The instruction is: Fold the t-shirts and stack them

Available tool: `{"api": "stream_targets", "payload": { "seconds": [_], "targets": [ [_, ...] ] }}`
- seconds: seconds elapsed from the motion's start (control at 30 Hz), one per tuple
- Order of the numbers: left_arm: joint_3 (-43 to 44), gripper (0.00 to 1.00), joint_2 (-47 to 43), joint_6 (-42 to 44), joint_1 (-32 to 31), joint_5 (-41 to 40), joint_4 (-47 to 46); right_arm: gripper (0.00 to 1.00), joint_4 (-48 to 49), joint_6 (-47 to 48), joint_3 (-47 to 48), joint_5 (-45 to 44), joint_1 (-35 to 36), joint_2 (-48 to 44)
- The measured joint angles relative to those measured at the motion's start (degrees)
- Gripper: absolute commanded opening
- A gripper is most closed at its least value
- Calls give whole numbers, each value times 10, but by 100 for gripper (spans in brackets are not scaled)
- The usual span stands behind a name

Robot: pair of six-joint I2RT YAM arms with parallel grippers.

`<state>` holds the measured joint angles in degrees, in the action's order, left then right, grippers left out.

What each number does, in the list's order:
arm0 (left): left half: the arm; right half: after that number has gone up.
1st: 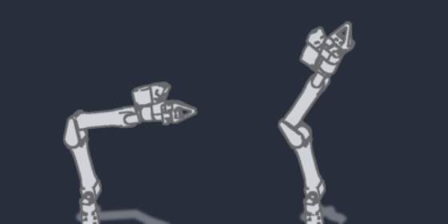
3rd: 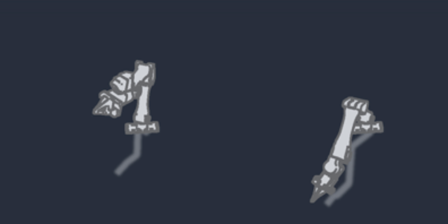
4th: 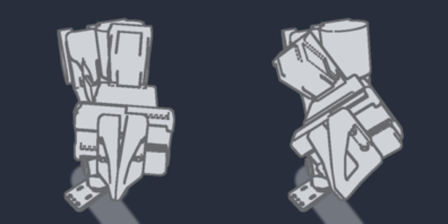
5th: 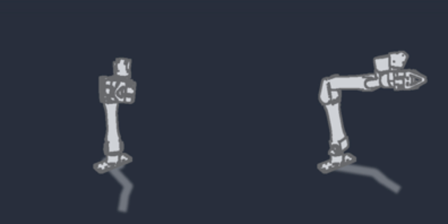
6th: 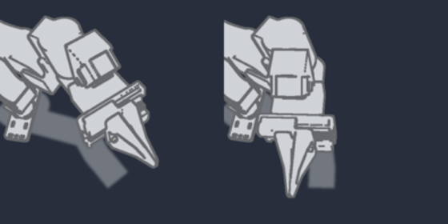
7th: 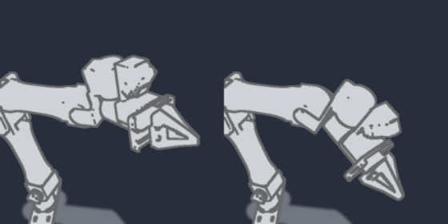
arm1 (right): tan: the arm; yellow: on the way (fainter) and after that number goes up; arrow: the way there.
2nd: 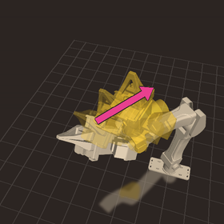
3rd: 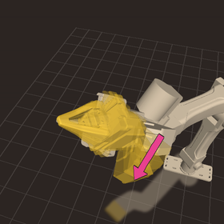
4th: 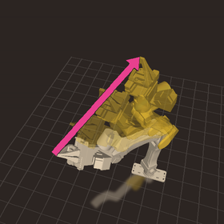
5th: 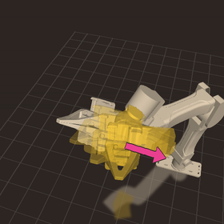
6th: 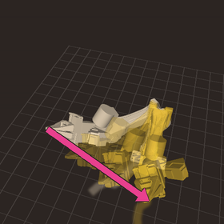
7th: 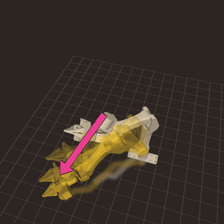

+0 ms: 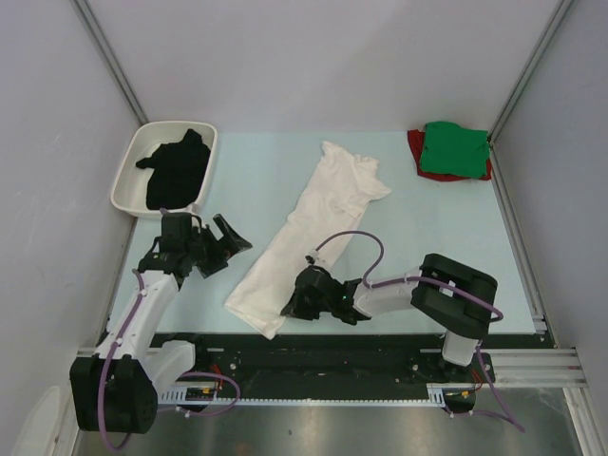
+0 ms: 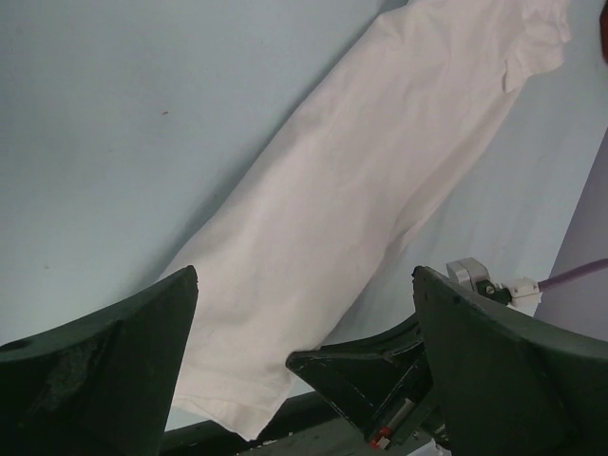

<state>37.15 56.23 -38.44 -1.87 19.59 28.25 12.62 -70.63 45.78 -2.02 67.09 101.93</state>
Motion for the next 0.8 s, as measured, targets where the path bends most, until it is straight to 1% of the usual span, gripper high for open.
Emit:
{"api": "stream_targets", "payload": {
  "seconds": [0.1, 0.27, 0.5, 0.67, 0.8],
  "targets": [
    [-1, 100, 0, 0, 1, 2, 1, 0, -20, 9, 0, -12, 2, -10],
    [-7, 100, -1, 0, 2, 8, 0, 0, -104, 48, -15, -49, -4, -62],
    [-20, 100, -9, -2, 2, 18, -4, 0, -158, 78, -142, -57, -87, -214],
    [-26, 100, -9, -9, -7, 21, -15, 0, -225, 76, -203, -71, -92, -322],
    [-26, 100, -7, -24, -42, 17, -32, 0, -287, 73, -224, -79, -93, -386]
  ]
}}
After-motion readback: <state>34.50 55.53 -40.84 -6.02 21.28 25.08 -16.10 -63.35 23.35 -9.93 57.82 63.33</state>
